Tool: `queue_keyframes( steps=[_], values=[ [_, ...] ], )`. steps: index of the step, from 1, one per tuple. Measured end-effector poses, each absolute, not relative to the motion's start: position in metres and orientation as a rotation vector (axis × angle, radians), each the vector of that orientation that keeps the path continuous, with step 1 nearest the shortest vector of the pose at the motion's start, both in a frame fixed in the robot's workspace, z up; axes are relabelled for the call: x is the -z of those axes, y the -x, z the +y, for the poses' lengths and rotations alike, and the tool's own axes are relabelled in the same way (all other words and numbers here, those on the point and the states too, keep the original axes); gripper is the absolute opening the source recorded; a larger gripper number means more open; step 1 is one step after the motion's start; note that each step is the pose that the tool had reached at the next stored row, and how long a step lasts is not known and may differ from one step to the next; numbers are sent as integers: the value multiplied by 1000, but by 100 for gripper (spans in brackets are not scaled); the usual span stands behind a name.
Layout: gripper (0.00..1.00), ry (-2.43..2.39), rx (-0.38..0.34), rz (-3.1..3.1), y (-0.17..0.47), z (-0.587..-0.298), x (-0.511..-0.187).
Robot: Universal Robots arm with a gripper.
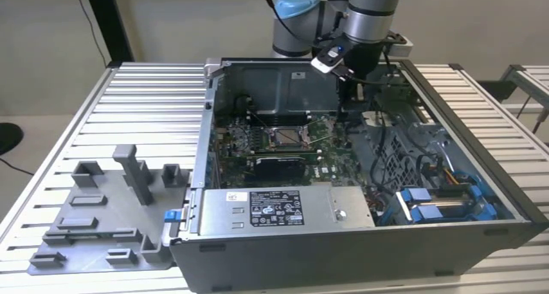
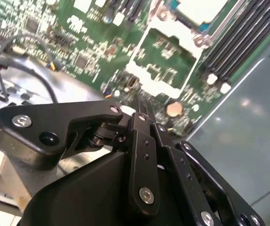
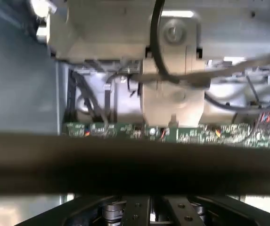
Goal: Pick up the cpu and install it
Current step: 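Close the cpu cover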
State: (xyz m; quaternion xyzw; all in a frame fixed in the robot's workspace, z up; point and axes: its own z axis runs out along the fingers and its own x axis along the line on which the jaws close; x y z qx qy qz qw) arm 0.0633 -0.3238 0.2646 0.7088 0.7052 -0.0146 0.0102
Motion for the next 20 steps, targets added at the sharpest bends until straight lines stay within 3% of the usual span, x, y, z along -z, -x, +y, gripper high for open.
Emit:
queue_keyframes(
  steps=[20],
  values=[
    [0,-2235,79,2245,-80,-334,-245]
  ],
)
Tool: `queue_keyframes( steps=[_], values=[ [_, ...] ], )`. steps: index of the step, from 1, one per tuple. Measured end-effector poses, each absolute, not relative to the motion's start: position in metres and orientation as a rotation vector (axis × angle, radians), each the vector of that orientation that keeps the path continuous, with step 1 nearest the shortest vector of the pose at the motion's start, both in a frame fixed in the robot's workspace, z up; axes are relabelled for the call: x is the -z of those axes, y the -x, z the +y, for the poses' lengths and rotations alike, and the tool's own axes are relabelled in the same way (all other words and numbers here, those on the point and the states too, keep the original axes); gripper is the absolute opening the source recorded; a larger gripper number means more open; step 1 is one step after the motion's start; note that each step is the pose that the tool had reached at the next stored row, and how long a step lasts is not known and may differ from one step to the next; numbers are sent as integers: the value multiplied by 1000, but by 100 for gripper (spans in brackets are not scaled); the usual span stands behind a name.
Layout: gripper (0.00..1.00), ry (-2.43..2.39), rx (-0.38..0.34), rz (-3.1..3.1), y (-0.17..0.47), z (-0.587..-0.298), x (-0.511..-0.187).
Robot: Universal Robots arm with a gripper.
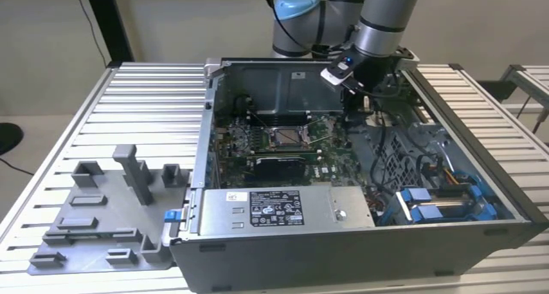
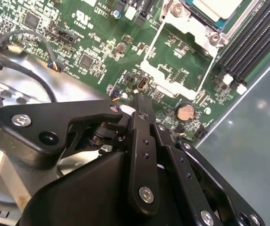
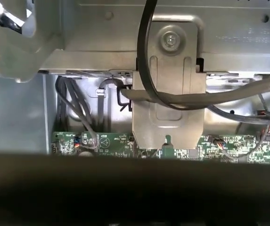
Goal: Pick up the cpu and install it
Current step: 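Close the cpu cover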
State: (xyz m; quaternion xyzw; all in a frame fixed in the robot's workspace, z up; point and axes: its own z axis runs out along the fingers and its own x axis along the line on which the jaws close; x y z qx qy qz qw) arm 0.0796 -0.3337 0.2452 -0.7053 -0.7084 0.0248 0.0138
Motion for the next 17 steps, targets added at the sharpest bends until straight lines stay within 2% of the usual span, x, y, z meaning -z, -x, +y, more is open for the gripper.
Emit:
queue_keyframes(
  steps=[17],
  values=[
    [0,2174,-60,-2214,-72,-334,-224]
  ],
)
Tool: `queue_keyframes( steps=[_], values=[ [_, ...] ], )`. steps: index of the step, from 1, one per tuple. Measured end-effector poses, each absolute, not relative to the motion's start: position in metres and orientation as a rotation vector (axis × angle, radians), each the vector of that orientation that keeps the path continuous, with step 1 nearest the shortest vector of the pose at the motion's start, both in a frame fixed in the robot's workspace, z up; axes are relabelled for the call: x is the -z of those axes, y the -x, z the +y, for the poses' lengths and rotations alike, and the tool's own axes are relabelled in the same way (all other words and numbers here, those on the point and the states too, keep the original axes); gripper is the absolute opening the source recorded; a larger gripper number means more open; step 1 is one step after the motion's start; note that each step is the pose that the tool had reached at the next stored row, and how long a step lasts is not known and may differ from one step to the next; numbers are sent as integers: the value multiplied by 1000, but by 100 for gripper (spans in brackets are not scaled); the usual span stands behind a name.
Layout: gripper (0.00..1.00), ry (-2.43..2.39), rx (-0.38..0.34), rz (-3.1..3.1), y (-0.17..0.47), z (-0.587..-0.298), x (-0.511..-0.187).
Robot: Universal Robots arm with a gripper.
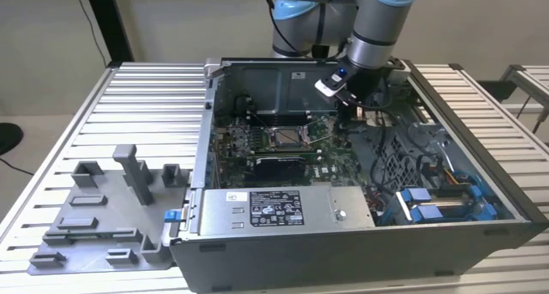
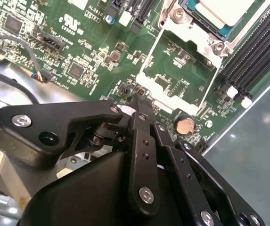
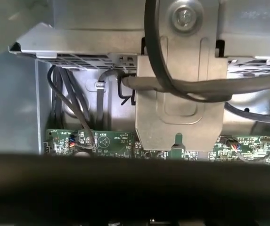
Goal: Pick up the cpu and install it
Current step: 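Close the cpu cover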
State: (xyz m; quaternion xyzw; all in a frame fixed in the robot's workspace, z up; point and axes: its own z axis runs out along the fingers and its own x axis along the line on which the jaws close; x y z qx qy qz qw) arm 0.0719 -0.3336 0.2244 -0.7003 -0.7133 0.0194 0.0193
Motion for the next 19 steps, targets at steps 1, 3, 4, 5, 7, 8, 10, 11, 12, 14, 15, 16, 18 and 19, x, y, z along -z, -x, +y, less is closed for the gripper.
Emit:
queue_keyframes(
  steps=[1,3,4,5,7,8,10,11,12,14,15,16,18,19],
  values=[
    [0,2171,-61,-2212,-72,-334,-224],
    [0,2165,-67,-2205,-72,-334,-224],
    [0,2162,-71,-2203,-72,-334,-225],
    [0,2159,-75,-2200,-72,-334,-226],
    [0,2154,-83,-2194,-72,-334,-227],
    [0,2150,-87,-2191,-72,-334,-228],
    [0,2145,-95,-2185,-72,-334,-230],
    [0,2142,-100,-2182,-72,-334,-231],
    [0,2138,-106,-2179,-72,-334,-231],
    [0,2131,-117,-2171,-72,-334,-233],
    [0,2128,-122,-2168,-72,-334,-234],
    [0,2124,-126,-2165,-72,-334,-235],
    [0,2118,-135,-2158,-72,-334,-236],
    [0,2115,-138,-2155,-72,-334,-237]
  ],
)
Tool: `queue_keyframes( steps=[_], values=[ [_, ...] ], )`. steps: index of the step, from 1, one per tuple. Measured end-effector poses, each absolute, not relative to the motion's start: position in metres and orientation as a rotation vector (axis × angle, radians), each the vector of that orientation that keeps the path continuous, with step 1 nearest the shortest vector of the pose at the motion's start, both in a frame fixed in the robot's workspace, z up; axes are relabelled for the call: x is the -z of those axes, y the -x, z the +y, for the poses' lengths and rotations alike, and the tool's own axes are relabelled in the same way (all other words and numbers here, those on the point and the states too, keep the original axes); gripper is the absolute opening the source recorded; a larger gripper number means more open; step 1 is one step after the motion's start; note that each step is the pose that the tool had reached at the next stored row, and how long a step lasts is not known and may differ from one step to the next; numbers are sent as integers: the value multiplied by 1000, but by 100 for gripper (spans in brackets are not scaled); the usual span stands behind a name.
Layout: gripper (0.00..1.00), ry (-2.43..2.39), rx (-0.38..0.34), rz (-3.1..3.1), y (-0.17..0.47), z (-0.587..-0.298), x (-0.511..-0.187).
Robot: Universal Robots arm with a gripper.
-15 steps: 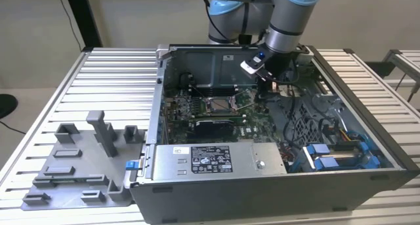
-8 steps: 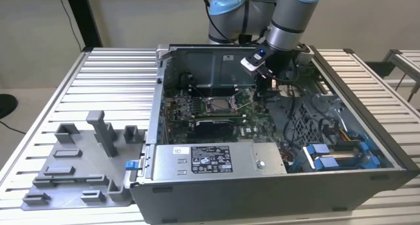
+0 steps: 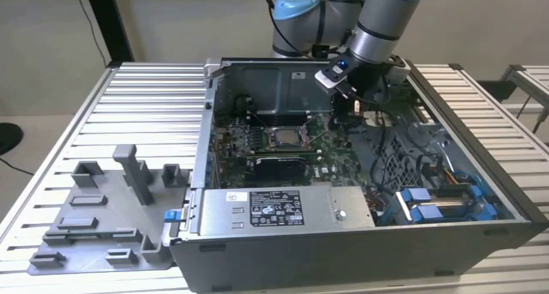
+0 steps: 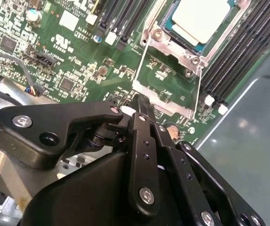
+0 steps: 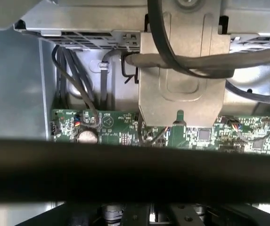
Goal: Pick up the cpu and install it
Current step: 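Close the cpu cover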
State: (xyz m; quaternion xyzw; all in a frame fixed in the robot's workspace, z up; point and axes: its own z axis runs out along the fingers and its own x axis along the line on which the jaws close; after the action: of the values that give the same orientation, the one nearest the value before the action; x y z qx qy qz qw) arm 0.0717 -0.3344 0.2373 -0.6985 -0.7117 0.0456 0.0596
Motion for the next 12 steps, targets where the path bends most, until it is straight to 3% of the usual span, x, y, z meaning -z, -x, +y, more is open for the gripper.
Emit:
queue_keyframes(
  steps=[12],
  values=[
    [0,2088,-171,-2128,-69,-334,-247]
  ],
)
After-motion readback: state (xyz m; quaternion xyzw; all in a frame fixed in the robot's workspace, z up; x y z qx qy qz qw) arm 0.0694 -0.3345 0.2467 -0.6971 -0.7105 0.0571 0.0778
